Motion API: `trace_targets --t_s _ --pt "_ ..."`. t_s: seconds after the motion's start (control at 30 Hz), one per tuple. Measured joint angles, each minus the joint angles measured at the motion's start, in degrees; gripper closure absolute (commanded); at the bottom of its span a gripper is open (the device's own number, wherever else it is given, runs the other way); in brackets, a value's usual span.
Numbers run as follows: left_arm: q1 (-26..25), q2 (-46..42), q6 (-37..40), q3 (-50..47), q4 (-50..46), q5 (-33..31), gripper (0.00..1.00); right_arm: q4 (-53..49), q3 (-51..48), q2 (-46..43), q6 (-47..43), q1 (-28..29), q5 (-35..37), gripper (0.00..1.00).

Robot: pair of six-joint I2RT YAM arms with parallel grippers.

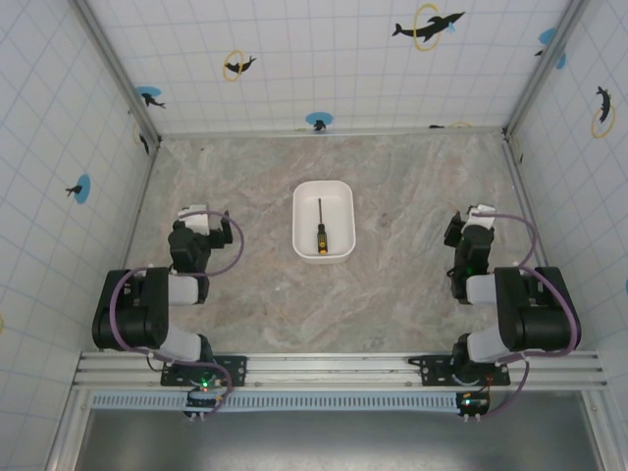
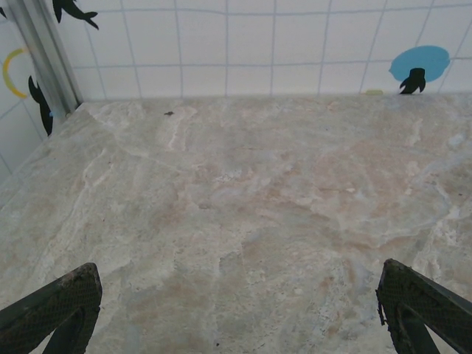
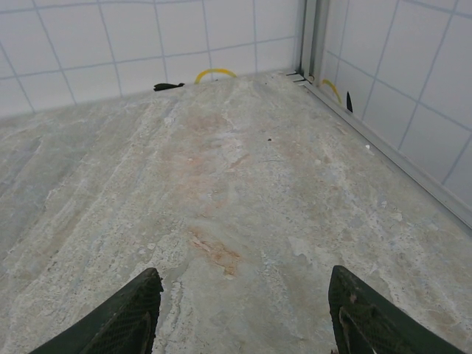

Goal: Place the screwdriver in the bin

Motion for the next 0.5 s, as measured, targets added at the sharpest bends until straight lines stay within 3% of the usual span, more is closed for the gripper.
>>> trace_targets --t_s 0.33,0.5 --pt "-0.17 0.63 0.02 -0.76 3.96 -1.79 0.02 -0.2 1.22 0.0 -0.55 0.52 0.57 0.35" --pt "-0.17 0.63 0.02 -0.76 4.07 -2.19 0.02 -0.63 1.42 0.0 -1.07 0.74 0.68 0.21"
